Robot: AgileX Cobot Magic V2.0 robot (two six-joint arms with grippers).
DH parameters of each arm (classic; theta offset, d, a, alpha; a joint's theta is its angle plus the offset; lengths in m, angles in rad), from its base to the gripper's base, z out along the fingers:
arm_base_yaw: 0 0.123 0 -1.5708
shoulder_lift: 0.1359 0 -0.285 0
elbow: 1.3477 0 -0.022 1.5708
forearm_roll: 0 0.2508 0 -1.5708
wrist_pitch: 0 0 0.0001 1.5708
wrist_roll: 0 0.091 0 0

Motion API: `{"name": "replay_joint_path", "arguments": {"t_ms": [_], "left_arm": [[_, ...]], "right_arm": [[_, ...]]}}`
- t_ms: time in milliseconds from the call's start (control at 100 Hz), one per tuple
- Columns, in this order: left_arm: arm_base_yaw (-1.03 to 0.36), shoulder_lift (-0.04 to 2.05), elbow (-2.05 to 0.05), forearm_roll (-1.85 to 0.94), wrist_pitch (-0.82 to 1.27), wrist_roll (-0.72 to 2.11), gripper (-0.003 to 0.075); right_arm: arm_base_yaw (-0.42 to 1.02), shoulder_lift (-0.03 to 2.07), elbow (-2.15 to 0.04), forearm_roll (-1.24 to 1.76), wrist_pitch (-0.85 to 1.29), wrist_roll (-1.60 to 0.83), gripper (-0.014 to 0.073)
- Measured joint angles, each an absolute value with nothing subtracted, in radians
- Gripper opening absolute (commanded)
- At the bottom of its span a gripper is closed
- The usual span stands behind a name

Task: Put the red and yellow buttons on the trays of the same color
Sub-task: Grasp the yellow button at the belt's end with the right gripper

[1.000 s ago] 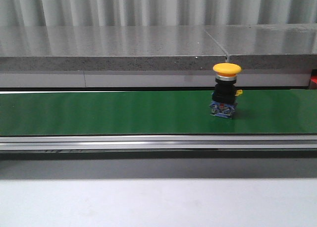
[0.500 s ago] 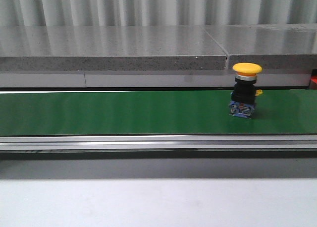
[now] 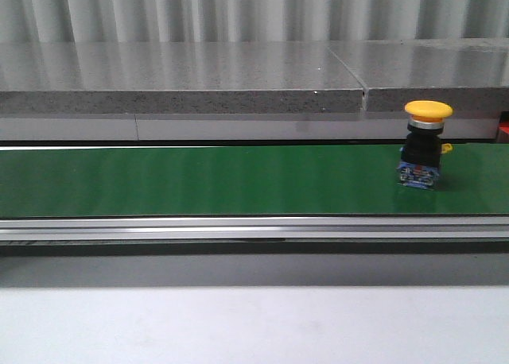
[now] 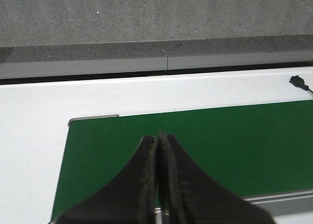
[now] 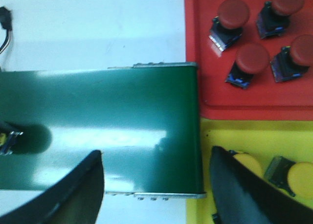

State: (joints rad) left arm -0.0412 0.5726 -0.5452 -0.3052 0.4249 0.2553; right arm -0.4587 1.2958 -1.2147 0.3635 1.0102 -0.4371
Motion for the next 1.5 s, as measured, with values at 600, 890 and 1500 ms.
{"name": "replay_joint_path", "arguments": {"t_ms": [600, 890, 1500], "left_arm": [[-0.041, 0.573, -0.545, -0.305, 0.425, 0.255, -0.0020], [-0.041, 0.573, -0.545, -0.305, 0.425, 0.255, -0.0020], [-0.041, 0.573, -0.545, -0.305, 0.425, 0.255, -0.0020]], "right_arm": [[-0.106, 1.271, -1.035, 0.277, 1.014, -0.488, 0.0478], [-0.091, 1.417, -1.033, 0.278, 0.940, -0.491, 0.0478], [-0.056, 1.512, -1.055, 0.299, 0.777, -0.501, 0.0477]]}}
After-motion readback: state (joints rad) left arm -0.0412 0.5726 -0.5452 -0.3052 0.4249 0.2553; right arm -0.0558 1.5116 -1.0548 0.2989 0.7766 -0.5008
